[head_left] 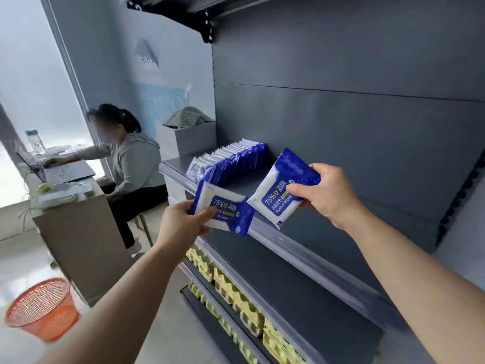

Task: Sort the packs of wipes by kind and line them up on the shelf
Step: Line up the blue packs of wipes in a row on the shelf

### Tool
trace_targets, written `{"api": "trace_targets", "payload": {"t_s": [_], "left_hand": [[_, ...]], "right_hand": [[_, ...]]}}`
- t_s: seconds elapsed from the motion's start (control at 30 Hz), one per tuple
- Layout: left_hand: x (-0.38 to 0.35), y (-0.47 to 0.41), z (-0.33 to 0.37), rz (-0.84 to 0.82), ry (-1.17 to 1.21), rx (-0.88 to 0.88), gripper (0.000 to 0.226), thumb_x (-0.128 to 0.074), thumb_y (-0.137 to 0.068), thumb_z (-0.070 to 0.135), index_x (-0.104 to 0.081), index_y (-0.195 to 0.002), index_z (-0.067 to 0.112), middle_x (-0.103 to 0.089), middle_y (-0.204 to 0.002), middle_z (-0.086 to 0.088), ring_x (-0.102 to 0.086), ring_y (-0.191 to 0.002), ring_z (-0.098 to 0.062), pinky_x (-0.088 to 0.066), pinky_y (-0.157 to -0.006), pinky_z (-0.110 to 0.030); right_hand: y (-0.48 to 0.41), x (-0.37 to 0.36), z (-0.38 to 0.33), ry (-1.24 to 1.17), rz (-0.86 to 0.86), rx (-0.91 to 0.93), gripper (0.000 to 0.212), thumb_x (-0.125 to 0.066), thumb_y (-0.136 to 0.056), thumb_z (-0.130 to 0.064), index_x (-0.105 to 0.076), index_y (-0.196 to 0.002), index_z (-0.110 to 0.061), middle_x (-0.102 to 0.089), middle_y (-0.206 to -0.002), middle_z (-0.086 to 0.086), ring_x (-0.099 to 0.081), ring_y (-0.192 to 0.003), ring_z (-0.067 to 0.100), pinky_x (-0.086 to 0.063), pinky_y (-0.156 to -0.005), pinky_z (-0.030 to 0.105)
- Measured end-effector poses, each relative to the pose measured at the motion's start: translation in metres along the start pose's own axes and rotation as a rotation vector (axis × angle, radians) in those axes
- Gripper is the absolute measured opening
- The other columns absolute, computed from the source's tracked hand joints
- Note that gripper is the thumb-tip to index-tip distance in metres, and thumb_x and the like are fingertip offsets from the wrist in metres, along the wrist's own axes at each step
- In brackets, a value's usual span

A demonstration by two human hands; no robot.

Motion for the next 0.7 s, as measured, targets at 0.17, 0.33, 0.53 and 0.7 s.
{"api": "trace_targets", "payload": {"t_s": [0.17,0.33,0.53,0.7], "left_hand": [[0.009,-0.093,-0.007,-0.042,0.055,0.017,0.031,-0.067,-0.087,0.008,-0.059,-0.116,0.011,-0.071,-0.101,-0.007,-0.071,-0.086,-0.021,-0.059,-0.066,-0.031],[0.018,-0.166,-0.013,-0.095,0.122,0.066,0.017,-0.053,-0.098,0.016,-0.057,-0.114,0.012,-0.071,-0.098,-0.008,-0.07,-0.087,-0.021,-0.059,-0.071,-0.036],[0.032,-0.246,-0.03,-0.179,0.009,0.066,0.021,-0.056,-0.092,0.005,-0.059,-0.112,0.013,-0.07,-0.101,-0.005,-0.068,-0.09,-0.02,-0.057,-0.073,-0.031],[0.041,-0.314,-0.046,-0.381,-0.058,0.031,0.021,-0.063,-0.089,0.004,-0.064,-0.105,0.017,-0.074,-0.1,-0.004,-0.069,-0.092,-0.021,-0.055,-0.082,-0.033]], "right_hand": [[-0.068,-0.048,0.015,-0.117,-0.033,-0.064,0.019,-0.076,-0.075,0.001,-0.062,-0.086,-0.005,-0.07,-0.084,0.011,-0.069,-0.076,0.027,-0.059,-0.071,0.049],[-0.128,-0.104,0.02,-0.171,-0.073,-0.118,0.018,-0.073,-0.078,0.003,-0.06,-0.084,-0.008,-0.068,-0.083,0.009,-0.068,-0.071,0.021,-0.06,-0.059,0.035],[-0.175,-0.163,0.047,-0.314,-0.049,-0.275,0.018,-0.072,-0.078,0.003,-0.061,-0.087,-0.009,-0.071,-0.083,0.008,-0.069,-0.07,0.018,-0.058,-0.054,0.031],[-0.2,-0.209,0.074,-0.413,0.031,-0.376,0.023,-0.067,-0.079,0.01,-0.058,-0.093,-0.007,-0.069,-0.094,0.013,-0.069,-0.08,0.024,-0.06,-0.06,0.034]]}}
Point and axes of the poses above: each hand's wrist, its own y-axis away from the middle knuckle, its own x-axis out of the back of the hand, z = x × y, the point moved 6 cm from there along -y, towards the middle knuckle
